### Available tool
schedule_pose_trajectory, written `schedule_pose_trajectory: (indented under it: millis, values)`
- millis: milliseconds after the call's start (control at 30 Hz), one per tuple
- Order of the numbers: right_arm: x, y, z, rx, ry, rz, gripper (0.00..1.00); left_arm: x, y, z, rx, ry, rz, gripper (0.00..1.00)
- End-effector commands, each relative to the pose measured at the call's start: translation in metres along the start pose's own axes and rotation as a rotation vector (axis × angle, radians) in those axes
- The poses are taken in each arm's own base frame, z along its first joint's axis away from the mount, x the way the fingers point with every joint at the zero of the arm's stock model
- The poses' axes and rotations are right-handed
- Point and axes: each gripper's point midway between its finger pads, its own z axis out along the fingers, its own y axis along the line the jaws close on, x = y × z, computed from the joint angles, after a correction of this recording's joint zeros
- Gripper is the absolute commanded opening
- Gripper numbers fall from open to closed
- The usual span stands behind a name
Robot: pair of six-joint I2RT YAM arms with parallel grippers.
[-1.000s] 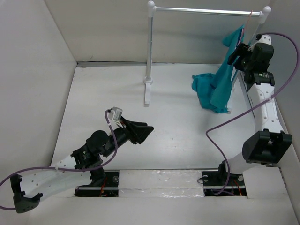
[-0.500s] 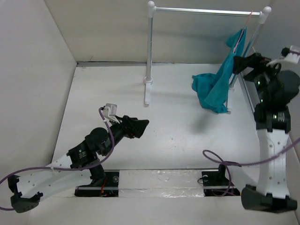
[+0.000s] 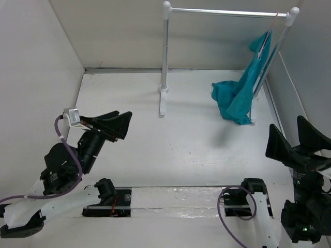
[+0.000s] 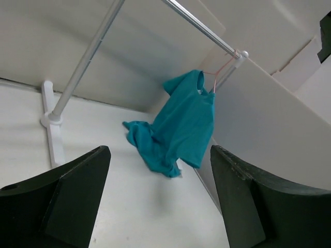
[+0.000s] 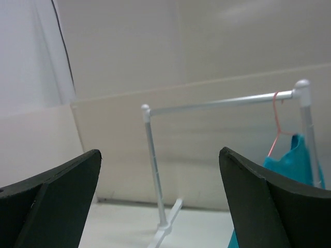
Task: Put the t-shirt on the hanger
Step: Reset both arms
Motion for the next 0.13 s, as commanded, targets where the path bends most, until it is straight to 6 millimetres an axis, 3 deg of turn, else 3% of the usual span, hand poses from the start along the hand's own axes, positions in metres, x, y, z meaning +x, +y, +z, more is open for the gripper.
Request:
schedule_pose_trajectory:
  millis: [0, 100]
  values:
    - [0.016, -0.022, -0.003, 0.097, 0.058, -0.026, 1.0, -0.008, 0.001, 0.003, -0.019, -0.013, 0.065, 0.75]
    - [0.028, -0.024, -0.002, 0.091, 0.082, -0.007, 1.0, 0.004, 0.0, 0.009, -0.031, 0.027, 0.064, 0.78]
